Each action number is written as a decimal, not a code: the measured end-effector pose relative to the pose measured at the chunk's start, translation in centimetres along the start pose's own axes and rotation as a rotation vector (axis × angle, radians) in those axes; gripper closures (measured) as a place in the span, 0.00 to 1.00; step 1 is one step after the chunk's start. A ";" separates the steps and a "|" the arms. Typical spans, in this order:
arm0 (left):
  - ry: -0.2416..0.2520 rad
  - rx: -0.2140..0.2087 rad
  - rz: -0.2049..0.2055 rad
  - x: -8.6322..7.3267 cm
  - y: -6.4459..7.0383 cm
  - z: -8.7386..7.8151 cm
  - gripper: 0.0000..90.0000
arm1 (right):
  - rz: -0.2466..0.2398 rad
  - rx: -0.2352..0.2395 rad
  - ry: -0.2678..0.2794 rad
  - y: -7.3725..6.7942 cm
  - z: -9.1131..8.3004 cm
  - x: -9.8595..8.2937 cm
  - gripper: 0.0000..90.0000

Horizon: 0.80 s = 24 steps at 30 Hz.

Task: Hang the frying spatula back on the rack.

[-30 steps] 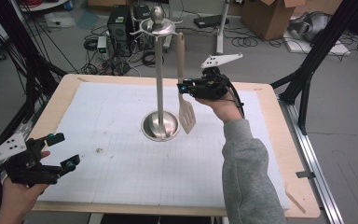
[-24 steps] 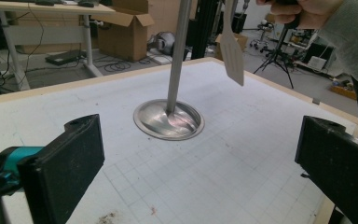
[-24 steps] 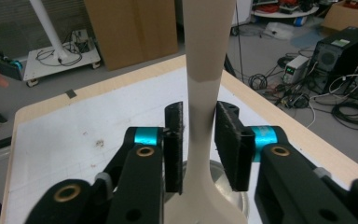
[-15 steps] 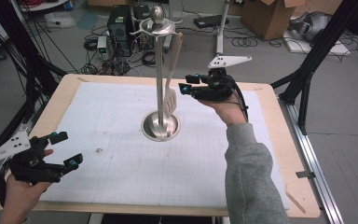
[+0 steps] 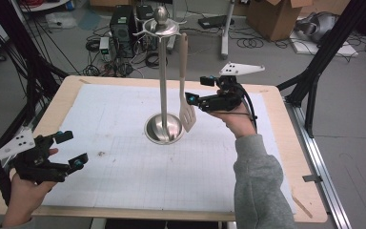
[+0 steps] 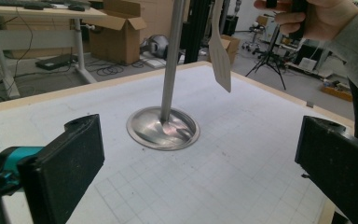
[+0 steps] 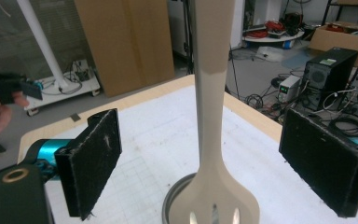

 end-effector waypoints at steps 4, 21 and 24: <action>0.006 -0.009 0.005 0.3 0.1 0.3 0.02 | -0.022 0.001 0.004 -0.6 -0.4 -0.4 0.13; 0.052 -0.036 0.030 2.0 0.6 0.7 0.02 | -0.089 -0.011 0.029 -3.4 -3.5 -3.6 0.13; 0.057 -0.045 0.031 2.2 0.6 1.0 0.02 | -0.082 -0.025 0.041 -3.3 -4.5 -4.3 0.13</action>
Point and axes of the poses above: each handheld gripper's, and its own axes: z roughly forward along the jaws, x roughly out of its top, y roughly to its right, the point moved 8 cm from there along z, roughly forward along the jaws, and after that the axes turned 2 degrees about -x, right-handed, at the moved point
